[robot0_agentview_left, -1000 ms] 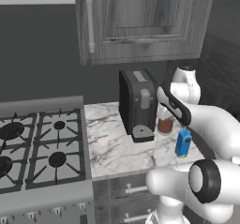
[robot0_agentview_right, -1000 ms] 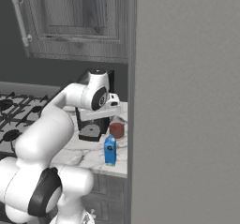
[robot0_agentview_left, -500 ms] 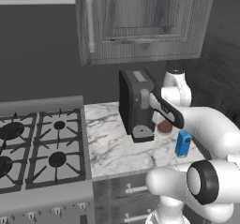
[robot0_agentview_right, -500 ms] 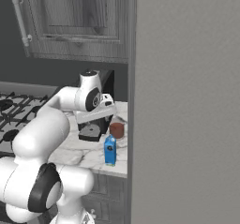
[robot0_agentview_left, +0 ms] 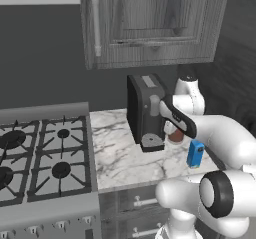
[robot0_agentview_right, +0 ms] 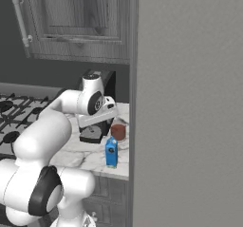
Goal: Place the microwavable item in the microwave. Then, close the microwave door and press the start button.
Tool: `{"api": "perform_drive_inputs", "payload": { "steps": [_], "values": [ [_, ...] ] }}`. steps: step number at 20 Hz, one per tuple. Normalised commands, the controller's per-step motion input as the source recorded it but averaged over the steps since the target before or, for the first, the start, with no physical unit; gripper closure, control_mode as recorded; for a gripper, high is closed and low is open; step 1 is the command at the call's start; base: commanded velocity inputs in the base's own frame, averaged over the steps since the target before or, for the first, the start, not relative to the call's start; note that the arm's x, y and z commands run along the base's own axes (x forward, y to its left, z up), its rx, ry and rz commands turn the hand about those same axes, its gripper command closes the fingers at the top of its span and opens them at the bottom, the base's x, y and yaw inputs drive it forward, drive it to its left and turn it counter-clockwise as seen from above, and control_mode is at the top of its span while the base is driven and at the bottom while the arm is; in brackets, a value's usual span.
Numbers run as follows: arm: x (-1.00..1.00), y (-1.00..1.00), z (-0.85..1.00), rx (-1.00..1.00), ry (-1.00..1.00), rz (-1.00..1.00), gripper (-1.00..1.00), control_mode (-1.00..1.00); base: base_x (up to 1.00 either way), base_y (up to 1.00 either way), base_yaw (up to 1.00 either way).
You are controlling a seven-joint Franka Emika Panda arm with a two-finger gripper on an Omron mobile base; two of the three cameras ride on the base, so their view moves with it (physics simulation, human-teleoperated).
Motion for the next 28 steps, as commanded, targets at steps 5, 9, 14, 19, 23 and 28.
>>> {"api": "perform_drive_inputs", "payload": {
  "steps": [5,9,14,19,23,28],
  "values": [
    [0.01,-0.15,-0.01,0.00,-0.04,0.09,-1.00,-1.00,0.00,0.00,0.00],
    [0.07,-0.19,-0.02,0.00,0.00,0.09,-1.00,-1.00,0.00,0.00,0.00],
    [0.23,-0.03,-0.13,0.00,0.00,0.07,-1.00,-1.00,0.00,0.00,0.00],
    [0.24,0.00,-0.16,0.00,0.00,0.06,-1.00,-1.00,0.00,0.00,0.00],
    [0.10,-0.01,-0.20,0.00,0.00,0.07,-1.00,-1.00,0.00,0.00,0.00],
    [0.02,-0.07,-0.27,0.00,0.01,0.06,-1.00,-1.00,0.00,0.00,0.00]
  ]
}}
